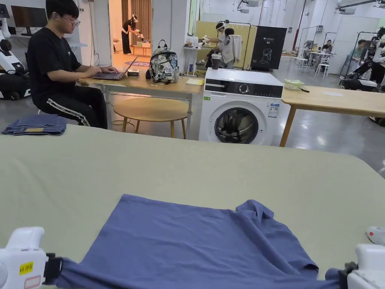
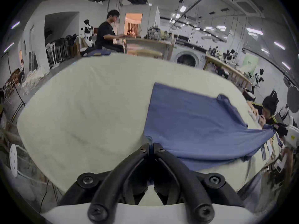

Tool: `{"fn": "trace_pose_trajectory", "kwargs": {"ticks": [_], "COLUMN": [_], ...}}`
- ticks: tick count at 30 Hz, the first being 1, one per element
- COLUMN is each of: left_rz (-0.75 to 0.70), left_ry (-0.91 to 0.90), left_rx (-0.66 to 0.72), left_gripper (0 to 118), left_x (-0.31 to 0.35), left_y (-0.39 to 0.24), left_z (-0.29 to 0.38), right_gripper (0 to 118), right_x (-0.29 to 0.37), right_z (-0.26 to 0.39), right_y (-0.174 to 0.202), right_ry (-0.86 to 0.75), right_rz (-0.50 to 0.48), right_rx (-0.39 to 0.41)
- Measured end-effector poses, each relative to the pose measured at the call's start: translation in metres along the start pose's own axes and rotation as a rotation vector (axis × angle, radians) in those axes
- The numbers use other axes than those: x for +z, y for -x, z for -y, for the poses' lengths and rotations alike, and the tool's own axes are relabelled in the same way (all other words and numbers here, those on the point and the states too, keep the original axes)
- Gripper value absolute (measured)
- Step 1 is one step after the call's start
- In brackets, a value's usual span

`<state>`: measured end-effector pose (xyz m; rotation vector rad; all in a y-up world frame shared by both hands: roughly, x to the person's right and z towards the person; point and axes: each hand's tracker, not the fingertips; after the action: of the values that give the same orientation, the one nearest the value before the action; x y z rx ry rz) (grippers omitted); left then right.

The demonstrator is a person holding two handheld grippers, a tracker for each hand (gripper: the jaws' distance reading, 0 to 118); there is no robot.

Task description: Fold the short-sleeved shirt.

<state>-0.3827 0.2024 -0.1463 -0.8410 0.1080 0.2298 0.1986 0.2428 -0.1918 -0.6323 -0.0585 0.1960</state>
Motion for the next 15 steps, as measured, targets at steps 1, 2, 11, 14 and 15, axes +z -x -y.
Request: {"fn": "trace_pose_trajectory", "kwargs": {"ticks": [1,2,11,14,15], "left_rz": [0.003,0.007,-0.006,-0.010,-0.016], "left_ry": [0.026,0.047,0.194,0.181,0.165], "left_rx": [-0.001,0.002,0.012,0.010,0.007], "left_gripper": [0,0,0,9,21], "left_x": [-0.007,-0.016,-0.064,-0.051,-0.048], "left_y": [0.001,0.003,0.008,-0.003,-0.004], "left_z": [0.006,0.013,0.034,0.030,0.026], "right_gripper": [1,1,4,33,52], "right_x": [-0.005,-0.011,-0.065,-0.063,-0.062], "right_z": [0.007,0.015,0.060,0.057,0.054], "right_y": [0.001,0.002,0.005,0.006,0.004], "right_ry": [0.025,0.053,0.202,0.195,0.180], "right_rz": [-0.004,-0.013,-0.026,-0.021,-0.023], "right_rx": [-0.002,-0.009,0.002,0.012,0.008]}}
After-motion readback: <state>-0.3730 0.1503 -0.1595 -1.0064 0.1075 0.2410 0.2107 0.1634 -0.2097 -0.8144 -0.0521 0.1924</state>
